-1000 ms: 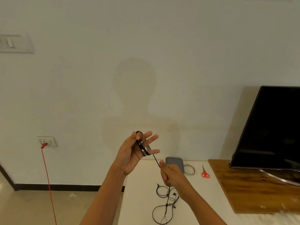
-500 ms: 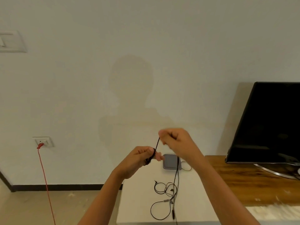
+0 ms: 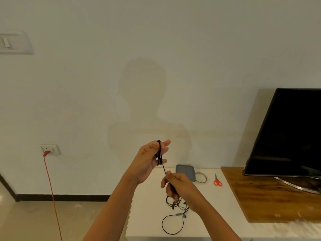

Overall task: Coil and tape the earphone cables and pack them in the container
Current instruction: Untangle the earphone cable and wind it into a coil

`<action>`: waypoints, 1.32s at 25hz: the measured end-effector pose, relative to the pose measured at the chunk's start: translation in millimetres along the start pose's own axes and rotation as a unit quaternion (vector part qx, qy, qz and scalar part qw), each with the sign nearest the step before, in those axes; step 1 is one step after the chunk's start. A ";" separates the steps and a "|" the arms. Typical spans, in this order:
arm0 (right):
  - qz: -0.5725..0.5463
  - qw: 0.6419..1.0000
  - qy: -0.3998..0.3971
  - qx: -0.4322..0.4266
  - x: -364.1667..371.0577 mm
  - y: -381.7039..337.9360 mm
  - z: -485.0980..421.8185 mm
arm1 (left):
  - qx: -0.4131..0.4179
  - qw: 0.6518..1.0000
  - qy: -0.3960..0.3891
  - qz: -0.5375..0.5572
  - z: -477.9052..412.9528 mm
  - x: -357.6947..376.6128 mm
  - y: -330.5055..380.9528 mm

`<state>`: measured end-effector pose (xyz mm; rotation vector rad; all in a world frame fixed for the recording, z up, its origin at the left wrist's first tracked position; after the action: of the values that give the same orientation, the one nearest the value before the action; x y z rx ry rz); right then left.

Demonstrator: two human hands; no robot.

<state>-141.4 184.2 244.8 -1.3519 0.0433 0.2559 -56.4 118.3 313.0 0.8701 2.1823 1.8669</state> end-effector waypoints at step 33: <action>0.319 0.940 0.064 -0.106 -21.5 -71.5 8.9 | -0.004 0.969 -0.034 -0.243 16.5 -9.7 -27.9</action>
<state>-148.5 175.6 319.2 -1.5393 0.5855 0.7337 -50.1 125.8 280.6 0.3413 2.0973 1.5766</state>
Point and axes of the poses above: each hand's wrist, its own z-axis away from the middle knuckle, its own x-axis out of the palm, y = z × x, the point moved 9 cm from there along -z, towards the middle knuckle, and after that the axes turned 5 degrees about x, right-handed, at the moved point
